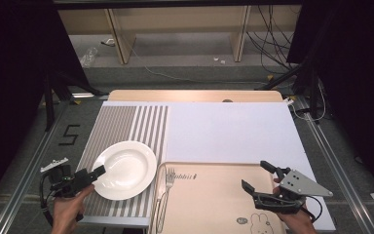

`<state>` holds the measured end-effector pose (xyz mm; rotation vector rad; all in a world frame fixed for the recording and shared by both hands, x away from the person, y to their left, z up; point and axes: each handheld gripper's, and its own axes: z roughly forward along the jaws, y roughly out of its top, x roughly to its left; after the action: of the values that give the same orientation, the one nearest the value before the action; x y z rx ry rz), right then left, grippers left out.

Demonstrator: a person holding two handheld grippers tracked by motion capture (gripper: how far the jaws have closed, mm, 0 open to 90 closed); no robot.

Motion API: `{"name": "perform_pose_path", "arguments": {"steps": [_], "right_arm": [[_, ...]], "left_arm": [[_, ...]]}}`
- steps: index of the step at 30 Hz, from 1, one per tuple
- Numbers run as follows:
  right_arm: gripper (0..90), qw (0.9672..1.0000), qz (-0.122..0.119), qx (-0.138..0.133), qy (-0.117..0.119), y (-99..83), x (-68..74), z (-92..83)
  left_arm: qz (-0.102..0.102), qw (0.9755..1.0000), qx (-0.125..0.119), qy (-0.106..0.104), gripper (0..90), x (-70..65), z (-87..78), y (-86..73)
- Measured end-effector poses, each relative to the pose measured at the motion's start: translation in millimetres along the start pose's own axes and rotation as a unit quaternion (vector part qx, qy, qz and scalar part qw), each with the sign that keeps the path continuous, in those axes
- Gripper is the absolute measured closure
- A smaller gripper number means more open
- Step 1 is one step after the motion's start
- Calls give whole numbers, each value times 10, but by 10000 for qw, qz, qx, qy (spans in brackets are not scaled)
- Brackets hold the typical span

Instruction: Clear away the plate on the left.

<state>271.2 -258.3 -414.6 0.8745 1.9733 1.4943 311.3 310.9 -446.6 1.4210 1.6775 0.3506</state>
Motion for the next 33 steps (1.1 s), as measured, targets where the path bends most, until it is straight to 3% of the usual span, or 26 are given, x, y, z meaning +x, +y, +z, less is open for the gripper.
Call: {"name": "perform_pose_path", "arguments": {"steps": [8, 17, 20, 23, 25, 28, 33], "right_arm": [[163, 10000, -21, 2, 21, 3, 7, -2], [162, 10000, -34, 3, 9, 1, 5, 1], [162, 10000, -28, -4, 20, 3, 10, 0], [162, 10000, -29, 0, 18, 2, 10, 0], [162, 10000, -28, -8, 18, 3, 9, -1], [163, 10000, -39, -4, 20, 1, 9, 2], [162, 10000, -39, 0, 18, 0, 10, 2]], "left_arm": [[-278, 9994, 174, 111, 195, 139, 19, 18], [-459, 9972, 527, 260, 197, 194, 67, 0], [-615, 9959, 630, 202, 202, 234, 87, -7], [-967, 9927, 727, 0, 209, 298, 107, -17], [-1062, 9917, 725, -2, 217, 324, 107, -23], [-1062, 9917, 717, 6, 229, 334, 101, -21], [-1175, 9894, 853, -70, 229, 342, 139, -41]]}}
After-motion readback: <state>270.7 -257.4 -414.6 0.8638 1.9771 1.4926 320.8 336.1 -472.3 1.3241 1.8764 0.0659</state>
